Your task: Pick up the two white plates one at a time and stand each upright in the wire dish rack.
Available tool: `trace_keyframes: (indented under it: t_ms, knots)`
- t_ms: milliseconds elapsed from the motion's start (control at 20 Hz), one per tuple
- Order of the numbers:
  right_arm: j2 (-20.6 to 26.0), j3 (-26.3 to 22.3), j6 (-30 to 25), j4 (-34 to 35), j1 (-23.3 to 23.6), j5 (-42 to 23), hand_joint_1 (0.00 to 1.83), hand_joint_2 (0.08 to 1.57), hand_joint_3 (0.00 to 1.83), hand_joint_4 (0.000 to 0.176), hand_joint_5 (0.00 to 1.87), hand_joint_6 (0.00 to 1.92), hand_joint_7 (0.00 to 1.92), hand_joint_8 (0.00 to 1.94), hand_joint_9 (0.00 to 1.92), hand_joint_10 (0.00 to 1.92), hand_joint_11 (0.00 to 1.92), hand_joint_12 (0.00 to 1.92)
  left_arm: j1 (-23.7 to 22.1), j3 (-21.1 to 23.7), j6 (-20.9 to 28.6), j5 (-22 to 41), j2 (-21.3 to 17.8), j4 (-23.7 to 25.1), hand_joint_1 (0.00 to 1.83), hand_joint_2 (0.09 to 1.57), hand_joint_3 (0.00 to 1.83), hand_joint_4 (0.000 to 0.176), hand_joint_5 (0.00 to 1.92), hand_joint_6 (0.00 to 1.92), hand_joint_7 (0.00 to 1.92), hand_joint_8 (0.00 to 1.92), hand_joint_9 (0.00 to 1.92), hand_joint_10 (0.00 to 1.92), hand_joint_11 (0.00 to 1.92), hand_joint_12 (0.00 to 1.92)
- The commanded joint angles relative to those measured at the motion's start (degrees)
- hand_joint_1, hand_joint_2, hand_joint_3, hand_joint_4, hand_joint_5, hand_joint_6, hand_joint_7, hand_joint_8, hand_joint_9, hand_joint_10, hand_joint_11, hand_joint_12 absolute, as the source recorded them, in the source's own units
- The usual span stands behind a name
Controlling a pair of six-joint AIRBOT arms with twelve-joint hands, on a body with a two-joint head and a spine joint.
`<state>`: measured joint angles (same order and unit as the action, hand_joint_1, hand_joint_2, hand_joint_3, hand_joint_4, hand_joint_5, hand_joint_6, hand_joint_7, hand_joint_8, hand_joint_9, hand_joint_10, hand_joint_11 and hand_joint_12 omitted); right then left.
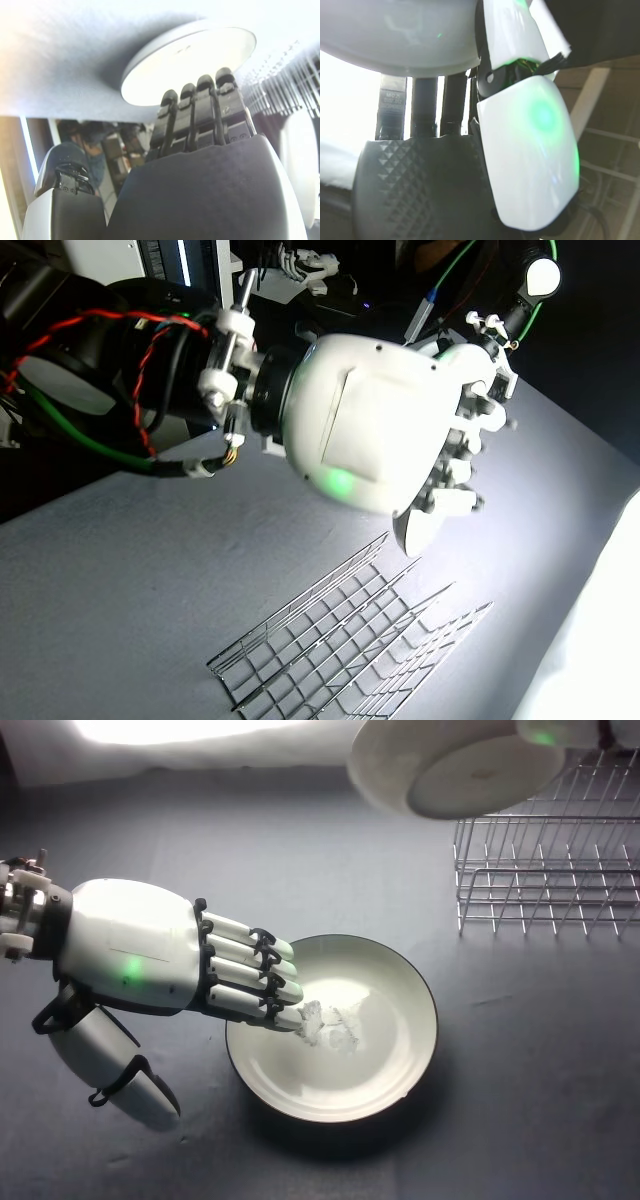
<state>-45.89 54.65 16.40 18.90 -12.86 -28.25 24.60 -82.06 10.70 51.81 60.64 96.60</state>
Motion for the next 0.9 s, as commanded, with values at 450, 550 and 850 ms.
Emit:
trace_keyframes:
  t_ms: [450,550,850]
  knots:
    - [3.6,1.8,-1.2,2.1,-0.1,-8.6,1.39,1.08,0.0,0.0,0.94,0.93,1.1,0.79,0.98,1.11,0.62,1.29,1.1,-1.7,-1.2,-0.1,0.7,-3.9,0.0,1.09,0.0,0.0,0.03,0.0,0.0,0.0,0.0,0.0,0.0,0.0]
    - [4.5,1.8,-1.2,2.1,-0.8,-8.6,1.38,1.09,0.0,0.0,0.89,0.99,1.08,0.82,0.97,1.14,0.61,1.3,1.5,-2.1,-1.4,-0.3,0.8,-3.9,0.0,1.1,0.01,0.0,0.02,0.0,0.0,0.0,0.0,0.0,0.0,0.0]
    - [6.9,2.2,-1.2,2.1,-5.1,-10.2,1.38,1.1,0.0,0.0,0.91,0.96,1.08,0.86,0.95,1.16,0.58,1.35,1.8,-2.6,-1.7,-0.4,0.9,-3.9,0.0,1.09,0.0,0.0,0.03,0.0,0.0,0.0,0.0,0.0,0.0,0.0]
